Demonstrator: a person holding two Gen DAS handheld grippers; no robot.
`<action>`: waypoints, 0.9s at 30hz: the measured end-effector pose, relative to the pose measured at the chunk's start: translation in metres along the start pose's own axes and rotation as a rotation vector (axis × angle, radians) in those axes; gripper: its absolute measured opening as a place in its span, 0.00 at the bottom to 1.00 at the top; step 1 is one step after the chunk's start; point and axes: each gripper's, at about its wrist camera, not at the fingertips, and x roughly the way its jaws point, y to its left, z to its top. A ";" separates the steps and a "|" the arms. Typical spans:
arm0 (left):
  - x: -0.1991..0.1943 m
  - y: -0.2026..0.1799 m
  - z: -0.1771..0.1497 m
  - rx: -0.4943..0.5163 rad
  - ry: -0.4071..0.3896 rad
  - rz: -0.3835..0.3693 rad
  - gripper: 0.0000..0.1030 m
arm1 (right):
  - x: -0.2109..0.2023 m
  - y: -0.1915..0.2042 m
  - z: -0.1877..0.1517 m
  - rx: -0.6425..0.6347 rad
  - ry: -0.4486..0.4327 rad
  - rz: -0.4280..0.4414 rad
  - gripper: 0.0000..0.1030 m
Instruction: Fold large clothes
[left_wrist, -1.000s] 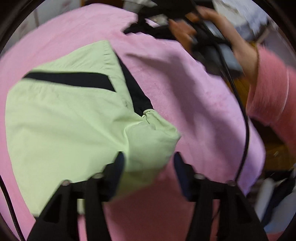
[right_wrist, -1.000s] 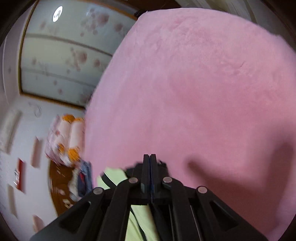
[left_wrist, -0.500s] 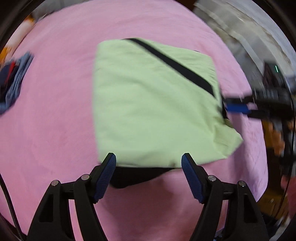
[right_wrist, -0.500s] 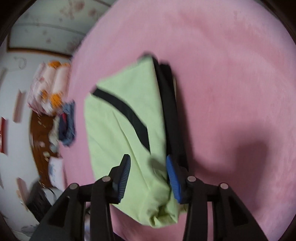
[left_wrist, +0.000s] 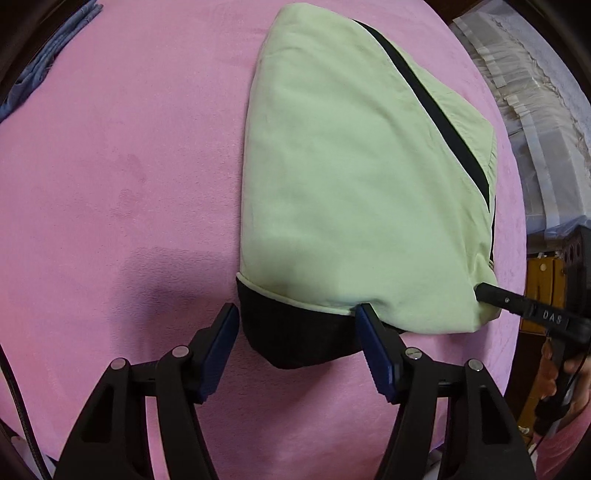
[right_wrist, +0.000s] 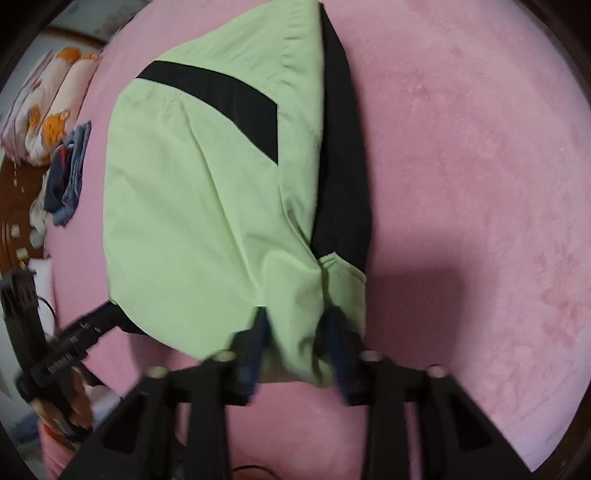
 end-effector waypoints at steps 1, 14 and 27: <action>0.000 0.000 0.000 0.010 -0.006 -0.010 0.59 | -0.002 0.002 -0.004 -0.009 -0.019 0.013 0.16; 0.011 0.000 -0.001 0.016 0.007 0.010 0.42 | -0.020 -0.065 -0.058 0.254 -0.225 0.101 0.00; -0.017 -0.041 -0.013 0.124 -0.143 0.064 0.20 | -0.068 -0.057 -0.089 0.241 -0.505 0.021 0.00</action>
